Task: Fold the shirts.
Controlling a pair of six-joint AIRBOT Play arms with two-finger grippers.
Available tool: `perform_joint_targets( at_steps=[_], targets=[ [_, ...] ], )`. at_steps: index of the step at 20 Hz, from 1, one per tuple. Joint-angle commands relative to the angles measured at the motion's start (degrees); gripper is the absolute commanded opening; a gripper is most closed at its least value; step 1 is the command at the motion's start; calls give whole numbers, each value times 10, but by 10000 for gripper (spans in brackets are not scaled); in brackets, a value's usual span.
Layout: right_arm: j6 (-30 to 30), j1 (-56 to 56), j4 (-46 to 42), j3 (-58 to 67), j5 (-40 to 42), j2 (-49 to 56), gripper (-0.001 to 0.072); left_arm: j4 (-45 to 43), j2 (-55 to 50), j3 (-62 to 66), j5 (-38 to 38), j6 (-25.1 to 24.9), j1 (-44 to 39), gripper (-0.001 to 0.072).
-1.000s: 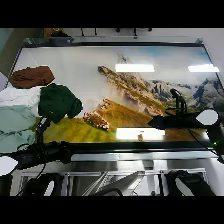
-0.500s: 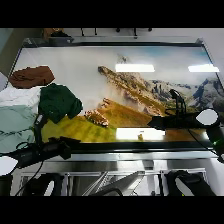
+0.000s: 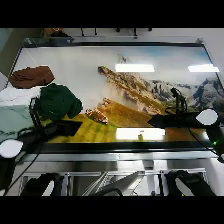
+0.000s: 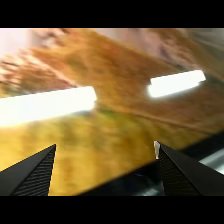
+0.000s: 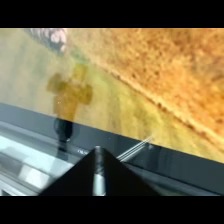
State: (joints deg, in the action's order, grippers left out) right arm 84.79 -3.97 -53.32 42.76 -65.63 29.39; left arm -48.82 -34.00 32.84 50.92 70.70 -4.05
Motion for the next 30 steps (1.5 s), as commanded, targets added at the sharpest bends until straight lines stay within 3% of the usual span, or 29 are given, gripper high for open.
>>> perform_joint_targets(
  at_steps=[1,4,8,14,16,17,18,19,24,30],
  targets=[
    [0,0,-3,0,12,0,415,-129,-104,74,-21,11,53,685],
    [0,0,-21,0,12,0,436,-140,-181,115,24,35,172,685],
    [0,0,-32,0,14,10,437,-141,-278,121,35,13,268,685],
    [0,0,-32,0,14,51,436,-99,-419,123,-83,-14,205,684],
    [0,0,-27,0,13,65,436,-101,-463,143,-85,-12,187,662],
    [0,0,-22,0,12,69,437,-100,-479,159,-69,-12,186,458],
    [0,0,-16,0,12,70,436,-101,-493,183,-38,-12,186,163],
    [0,0,-10,0,12,70,436,-101,-502,209,-3,-12,187,6],
    [0,0,3,0,11,59,436,-94,-459,321,108,9,163,6],
    [0,0,2,0,12,22,436,-94,-332,433,168,60,29,6]
  ],
)
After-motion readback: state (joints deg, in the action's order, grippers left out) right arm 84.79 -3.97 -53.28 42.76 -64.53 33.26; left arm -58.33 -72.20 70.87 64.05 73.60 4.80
